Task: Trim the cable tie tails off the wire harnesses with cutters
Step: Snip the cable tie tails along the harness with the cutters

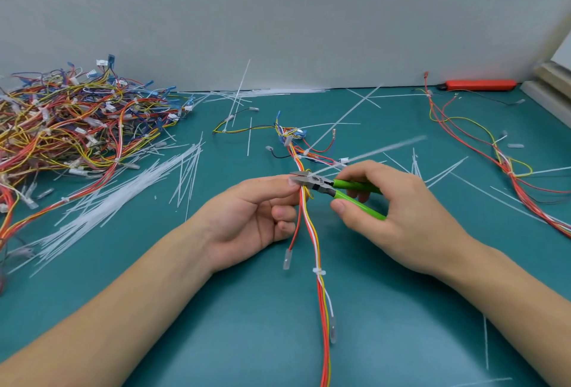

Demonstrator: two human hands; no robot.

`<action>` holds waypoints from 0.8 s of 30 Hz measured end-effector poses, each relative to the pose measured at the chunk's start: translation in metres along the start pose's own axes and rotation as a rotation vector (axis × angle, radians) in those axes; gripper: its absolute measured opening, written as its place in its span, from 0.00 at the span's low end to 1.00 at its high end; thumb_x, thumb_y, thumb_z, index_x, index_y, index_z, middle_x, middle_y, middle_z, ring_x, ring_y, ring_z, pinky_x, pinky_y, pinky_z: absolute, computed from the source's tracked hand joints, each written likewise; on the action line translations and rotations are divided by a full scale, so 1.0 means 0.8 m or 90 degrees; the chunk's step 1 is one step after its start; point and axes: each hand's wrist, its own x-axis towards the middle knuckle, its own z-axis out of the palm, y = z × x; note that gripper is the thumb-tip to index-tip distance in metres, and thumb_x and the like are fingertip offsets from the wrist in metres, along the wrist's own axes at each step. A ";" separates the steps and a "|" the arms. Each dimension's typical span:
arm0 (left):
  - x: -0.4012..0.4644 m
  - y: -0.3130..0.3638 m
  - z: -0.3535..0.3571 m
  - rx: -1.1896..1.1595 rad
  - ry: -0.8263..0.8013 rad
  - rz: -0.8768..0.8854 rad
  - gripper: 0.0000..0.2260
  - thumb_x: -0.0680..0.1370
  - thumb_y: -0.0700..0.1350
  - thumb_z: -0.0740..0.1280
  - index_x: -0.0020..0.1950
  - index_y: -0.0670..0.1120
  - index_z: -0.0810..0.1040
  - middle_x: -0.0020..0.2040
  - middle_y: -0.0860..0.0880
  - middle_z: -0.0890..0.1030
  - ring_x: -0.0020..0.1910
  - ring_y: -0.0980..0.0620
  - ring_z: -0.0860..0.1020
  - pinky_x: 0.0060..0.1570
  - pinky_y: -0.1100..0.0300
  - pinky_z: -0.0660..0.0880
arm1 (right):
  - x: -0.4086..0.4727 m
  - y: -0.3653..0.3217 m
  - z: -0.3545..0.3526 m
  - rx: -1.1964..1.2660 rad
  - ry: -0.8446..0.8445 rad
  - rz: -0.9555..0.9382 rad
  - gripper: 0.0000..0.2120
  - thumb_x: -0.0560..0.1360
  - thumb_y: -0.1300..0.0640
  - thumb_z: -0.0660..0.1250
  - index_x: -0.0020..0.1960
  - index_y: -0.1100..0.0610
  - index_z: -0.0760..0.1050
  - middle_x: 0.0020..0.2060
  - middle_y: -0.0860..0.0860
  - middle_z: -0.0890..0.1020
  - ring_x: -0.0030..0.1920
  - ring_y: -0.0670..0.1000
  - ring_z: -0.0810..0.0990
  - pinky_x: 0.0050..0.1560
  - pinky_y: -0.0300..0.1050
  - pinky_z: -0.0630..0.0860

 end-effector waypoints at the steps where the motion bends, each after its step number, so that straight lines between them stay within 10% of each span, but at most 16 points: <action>1: 0.000 -0.001 0.000 0.000 0.001 0.000 0.05 0.77 0.42 0.68 0.51 0.45 0.81 0.35 0.54 0.72 0.29 0.58 0.66 0.32 0.65 0.68 | 0.000 -0.001 0.000 0.004 -0.002 0.003 0.13 0.75 0.38 0.67 0.54 0.44 0.77 0.44 0.44 0.82 0.46 0.50 0.80 0.50 0.53 0.78; 8: 0.001 -0.001 -0.003 0.004 -0.013 0.004 0.05 0.78 0.42 0.68 0.52 0.44 0.81 0.35 0.54 0.73 0.29 0.59 0.66 0.32 0.65 0.69 | 0.002 -0.003 -0.001 -0.009 -0.020 0.007 0.14 0.75 0.36 0.65 0.51 0.44 0.74 0.38 0.47 0.79 0.39 0.52 0.75 0.42 0.51 0.74; 15: 0.002 -0.003 -0.004 0.009 -0.006 0.011 0.05 0.78 0.41 0.69 0.48 0.46 0.85 0.37 0.53 0.73 0.30 0.58 0.66 0.33 0.64 0.68 | -0.001 -0.001 -0.002 0.004 -0.009 0.008 0.18 0.75 0.37 0.67 0.60 0.45 0.78 0.53 0.38 0.82 0.58 0.46 0.80 0.60 0.44 0.76; 24: 0.002 -0.003 -0.006 0.000 -0.014 0.021 0.06 0.78 0.42 0.67 0.48 0.46 0.85 0.37 0.53 0.74 0.29 0.59 0.67 0.33 0.65 0.69 | 0.001 -0.003 0.003 -0.036 0.012 -0.006 0.15 0.76 0.42 0.69 0.61 0.45 0.76 0.52 0.40 0.80 0.56 0.46 0.79 0.60 0.46 0.75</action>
